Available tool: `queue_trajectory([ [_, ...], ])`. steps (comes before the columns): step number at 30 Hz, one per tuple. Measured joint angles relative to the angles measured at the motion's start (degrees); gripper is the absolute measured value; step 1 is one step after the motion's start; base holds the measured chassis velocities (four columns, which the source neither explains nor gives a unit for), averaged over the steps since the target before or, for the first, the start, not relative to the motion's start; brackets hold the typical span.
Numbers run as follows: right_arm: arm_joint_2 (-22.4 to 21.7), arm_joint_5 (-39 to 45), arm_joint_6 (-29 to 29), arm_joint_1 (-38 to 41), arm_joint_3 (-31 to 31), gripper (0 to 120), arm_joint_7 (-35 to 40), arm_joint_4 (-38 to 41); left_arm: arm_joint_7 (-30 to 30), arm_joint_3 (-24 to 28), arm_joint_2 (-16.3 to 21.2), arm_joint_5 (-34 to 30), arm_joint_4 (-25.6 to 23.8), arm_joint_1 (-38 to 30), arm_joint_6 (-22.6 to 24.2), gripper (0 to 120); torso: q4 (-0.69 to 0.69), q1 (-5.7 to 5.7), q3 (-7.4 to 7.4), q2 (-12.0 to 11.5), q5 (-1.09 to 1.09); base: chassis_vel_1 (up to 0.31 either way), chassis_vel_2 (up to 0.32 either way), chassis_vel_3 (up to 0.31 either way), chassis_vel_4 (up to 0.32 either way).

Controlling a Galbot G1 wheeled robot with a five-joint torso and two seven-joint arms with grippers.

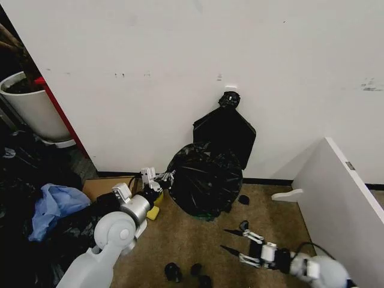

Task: Place the garbage bag over the trash bin.

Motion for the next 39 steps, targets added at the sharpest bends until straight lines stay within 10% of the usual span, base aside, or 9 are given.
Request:
queue_trajectory([
  [7, 0.5, 1.47, -4.21, -3.52, -4.11, 89, 27.15, 13.75, 1.9, 1.74, -1.32, 7.86, 2.28, 0.76, -6.62, 5, 0.02, 0.0, 0.0, 0.0, 0.0, 0.0, 0.0, 0.0, 0.0],
  [13, -0.19, -5.16, -18.83, -6.86, -12.83, 97, 58.26, 27.65, 2.16, 4.14, -2.89, 13.17, 2.77, 2.46, -10.95, 5, 0.0, 0.0, 0.0, 0.0, -0.01, 0.0, 0.0, 0.0, 0.0],
  [19, 0.11, 2.34, -37.94, -2.46, -25.68, 73, 87.37, 39.42, 2.73, 6.62, -3.28, 17.2, 2.49, 4.09, -14.99, 5, 0.01, -0.01, 0.0, 0.0, -0.01, 0.0, 0.0, 0.0, 0.0],
  [39, 3.04, 6.59, -54.84, 4.61, -31.01, 2, 110.82, 40.9, 3.67, 8.76, -3.53, 24.55, 1.01, 6.37, -18.67, 5, 0.01, -0.01, 0.0, 0.0, 0.0, 0.0, 0.0, 0.0, 0.0],
])
